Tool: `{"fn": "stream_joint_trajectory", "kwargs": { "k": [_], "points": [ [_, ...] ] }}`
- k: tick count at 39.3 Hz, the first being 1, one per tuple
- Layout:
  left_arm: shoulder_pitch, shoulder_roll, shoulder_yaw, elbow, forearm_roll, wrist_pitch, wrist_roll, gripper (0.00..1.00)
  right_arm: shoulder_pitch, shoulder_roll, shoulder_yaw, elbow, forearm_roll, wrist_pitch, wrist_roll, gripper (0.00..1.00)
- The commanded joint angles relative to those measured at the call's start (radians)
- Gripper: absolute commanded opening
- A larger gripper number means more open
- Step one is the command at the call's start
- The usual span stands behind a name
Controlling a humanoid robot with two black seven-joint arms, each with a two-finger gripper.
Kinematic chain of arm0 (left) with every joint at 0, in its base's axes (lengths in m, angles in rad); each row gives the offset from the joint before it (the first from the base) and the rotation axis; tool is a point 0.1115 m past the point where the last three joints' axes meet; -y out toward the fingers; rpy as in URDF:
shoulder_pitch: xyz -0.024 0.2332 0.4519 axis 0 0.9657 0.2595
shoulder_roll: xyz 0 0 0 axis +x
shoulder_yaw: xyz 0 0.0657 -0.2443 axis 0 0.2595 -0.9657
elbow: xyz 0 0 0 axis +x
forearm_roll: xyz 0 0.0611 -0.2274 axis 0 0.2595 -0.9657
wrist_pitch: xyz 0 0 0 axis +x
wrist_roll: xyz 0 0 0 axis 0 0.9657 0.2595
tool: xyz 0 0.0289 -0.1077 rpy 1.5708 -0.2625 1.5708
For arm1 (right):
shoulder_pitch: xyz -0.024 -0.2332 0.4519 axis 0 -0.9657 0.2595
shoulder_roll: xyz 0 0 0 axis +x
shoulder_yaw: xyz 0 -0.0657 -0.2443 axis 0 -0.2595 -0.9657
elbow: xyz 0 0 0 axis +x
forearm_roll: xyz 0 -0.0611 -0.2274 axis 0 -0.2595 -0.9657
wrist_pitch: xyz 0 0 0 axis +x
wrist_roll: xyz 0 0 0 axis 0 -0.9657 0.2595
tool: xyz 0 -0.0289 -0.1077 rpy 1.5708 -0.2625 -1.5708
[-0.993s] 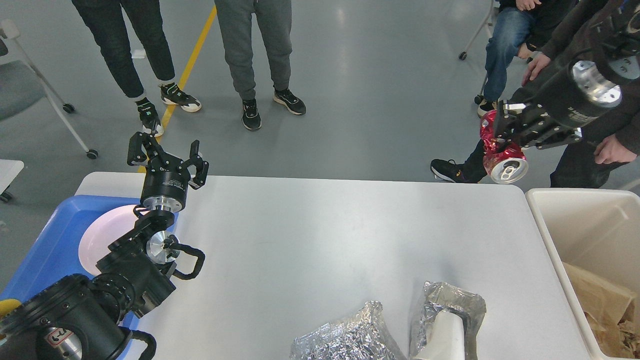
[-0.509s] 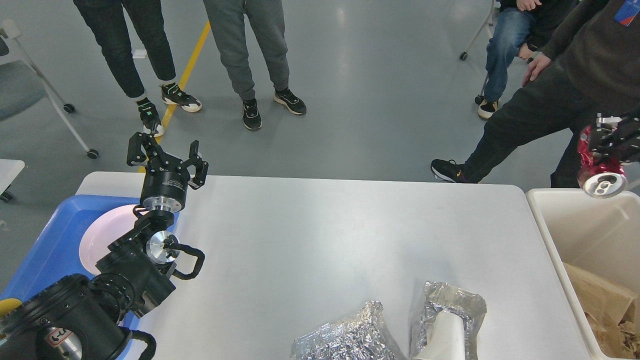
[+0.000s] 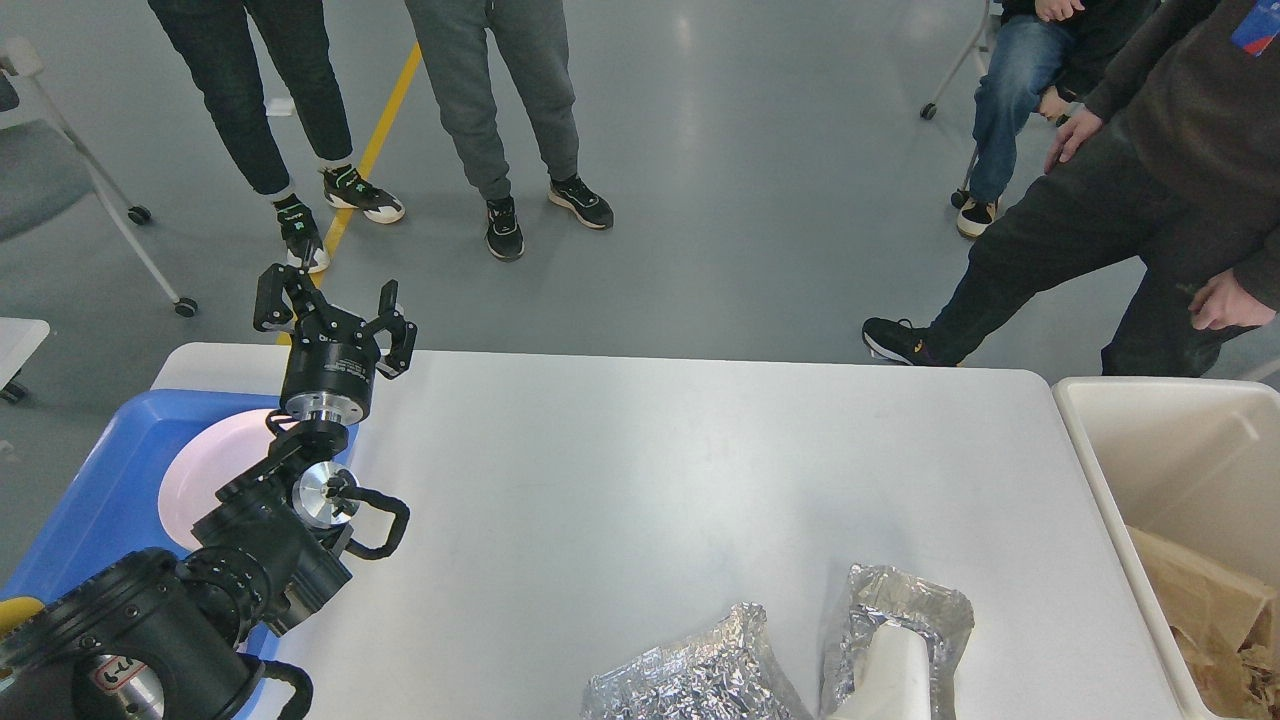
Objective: Tidy desktop
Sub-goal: 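Release the red can into the white bin with the right gripper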
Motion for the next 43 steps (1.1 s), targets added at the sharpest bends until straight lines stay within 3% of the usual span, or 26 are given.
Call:
{"fn": "stream_joint_trajectory", "kwargs": {
  "k": [1,7,15,20,36,40,43],
  "points": [
    [0.000,-0.001,0.000,0.000,-0.001,0.000,0.000,0.97,-0.113,0.003,0.030,-0.048,0.000,0.000,0.000,0.00],
    [0.000,-0.001,0.000,0.000,-0.001,0.000,0.000,0.97,-0.242,0.011,0.085,-0.063,0.000,0.000,0.000,0.00],
    [0.000,0.001,0.000,0.000,0.001,0.000,0.000,0.97,-0.431,0.060,0.148,-0.065,0.000,-0.245,0.000,0.00],
    [0.000,-0.001,0.000,0.000,-0.001,0.000,0.000,0.97,-0.485,0.084,0.183,-0.083,0.002,-0.334,0.002,0.00],
    [0.000,-0.001,0.000,0.000,-0.001,0.000,-0.002,0.97,-0.542,0.118,0.227,-0.125,0.003,-0.471,0.002,0.01],
    [0.000,-0.001,0.000,0.000,-0.001,0.000,0.000,0.97,-0.555,0.118,0.240,-0.126,0.003,-0.517,0.002,0.24],
    [0.000,0.001,0.000,0.000,-0.001,0.000,0.000,0.97,-0.568,0.116,0.247,-0.128,0.003,-0.538,0.002,0.35]
  ]
}}
